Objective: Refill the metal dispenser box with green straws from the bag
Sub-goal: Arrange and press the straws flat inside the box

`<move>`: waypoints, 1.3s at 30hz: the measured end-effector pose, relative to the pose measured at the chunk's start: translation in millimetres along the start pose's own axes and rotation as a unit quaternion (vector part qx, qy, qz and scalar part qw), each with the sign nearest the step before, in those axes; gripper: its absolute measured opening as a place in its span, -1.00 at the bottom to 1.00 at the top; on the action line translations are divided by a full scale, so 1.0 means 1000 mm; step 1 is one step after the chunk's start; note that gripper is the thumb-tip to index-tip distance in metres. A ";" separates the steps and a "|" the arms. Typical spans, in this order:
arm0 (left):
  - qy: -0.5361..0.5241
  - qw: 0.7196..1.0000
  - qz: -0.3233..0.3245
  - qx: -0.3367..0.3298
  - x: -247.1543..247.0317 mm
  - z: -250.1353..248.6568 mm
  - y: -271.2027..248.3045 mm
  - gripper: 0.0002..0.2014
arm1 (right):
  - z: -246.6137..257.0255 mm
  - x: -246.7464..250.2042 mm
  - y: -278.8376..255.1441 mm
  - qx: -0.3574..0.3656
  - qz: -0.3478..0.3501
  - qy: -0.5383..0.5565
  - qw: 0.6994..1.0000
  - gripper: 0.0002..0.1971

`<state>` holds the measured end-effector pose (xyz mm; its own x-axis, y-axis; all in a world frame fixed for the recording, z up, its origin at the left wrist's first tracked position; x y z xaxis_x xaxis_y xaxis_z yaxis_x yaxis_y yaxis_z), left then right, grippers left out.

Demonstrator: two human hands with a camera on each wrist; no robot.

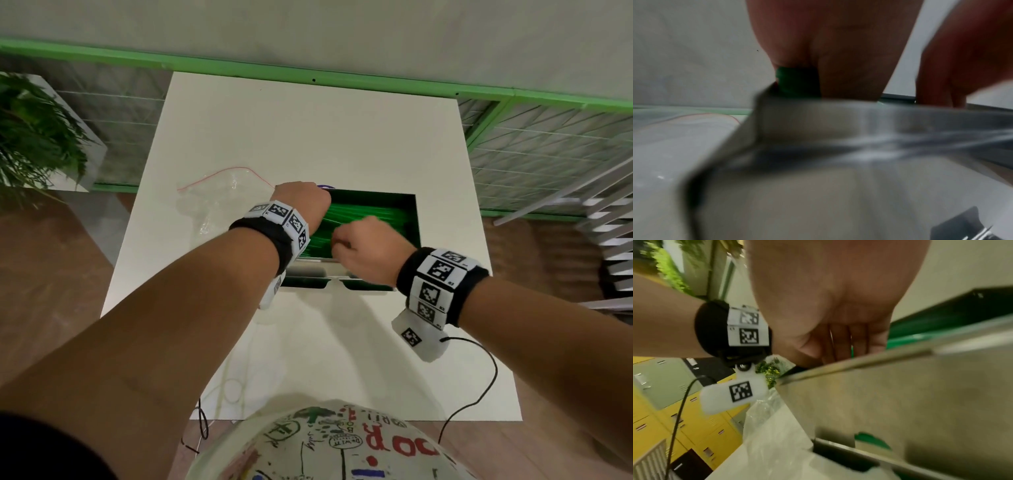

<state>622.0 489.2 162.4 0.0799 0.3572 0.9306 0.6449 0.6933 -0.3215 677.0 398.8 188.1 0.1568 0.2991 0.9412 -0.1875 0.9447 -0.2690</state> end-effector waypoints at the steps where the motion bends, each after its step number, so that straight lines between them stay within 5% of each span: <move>1: -0.008 1.000 0.005 0.007 -0.001 0.000 0.001 -0.80 | 0.000 -0.013 -0.001 -0.011 0.071 0.010 0.997 -0.61; 6: -0.048 0.998 0.029 0.021 -0.003 0.003 -0.002 -0.80 | -0.004 -0.034 -0.006 -0.076 0.274 -0.004 0.959 -0.38; 8: -0.067 0.997 0.033 0.015 -0.002 0.003 -0.003 -0.78 | -0.007 -0.030 -0.006 -0.099 0.287 0.002 0.953 -0.23; 16: -0.173 0.984 0.020 -0.041 0.004 0.012 -0.015 -0.58 | -0.013 -0.026 -0.015 -0.119 0.292 0.071 0.946 -0.41; 19: -0.195 0.978 -0.030 -0.069 0.014 0.015 -0.025 -0.58 | -0.013 -0.019 -0.012 -0.118 0.298 0.069 0.945 -0.34; 22: -0.229 0.961 -0.121 -0.092 0.034 0.020 -0.040 -0.69 | -0.015 -0.006 -0.006 -0.103 0.267 0.065 0.956 -0.35; 25: -0.249 0.935 -0.230 -0.105 0.050 0.034 -0.060 -0.76 | -0.028 0.006 -0.005 -0.073 0.222 0.085 0.969 -0.60; 29: -0.241 0.915 -0.317 -0.065 0.045 0.051 -0.094 -0.76 | -0.079 0.038 -0.025 -0.176 -0.020 0.239 0.955 -0.88; 32: -0.322 0.902 -0.280 0.066 0.021 0.065 -0.107 -0.65 | -0.124 0.043 -0.052 -0.289 -0.141 0.149 0.935 -0.94; 35: -0.377 0.897 -0.173 0.155 -0.006 0.065 -0.105 -0.54 | -0.133 0.017 -0.058 -0.314 -0.088 0.106 0.939 -0.75; 39: -0.484 0.846 -0.058 0.216 -0.032 0.064 -0.102 -0.73 | -0.131 -0.011 -0.058 -0.342 0.009 0.153 0.927 -0.58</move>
<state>505.3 447.3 153.7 -0.7592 0.4715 0.4487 0.2517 0.8484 -0.4657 812.7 358.9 166.9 0.4462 0.2407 0.8619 0.4505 0.7718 -0.4487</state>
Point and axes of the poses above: each hand's wrist, its own y-axis towards the middle knuckle, its own x-axis out of the back of the hand, z = x × y, the point moved 8 cm from there along y, towards the middle knuckle, and after that the axes turned 14 degrees about -y, right-handed, at the moved point
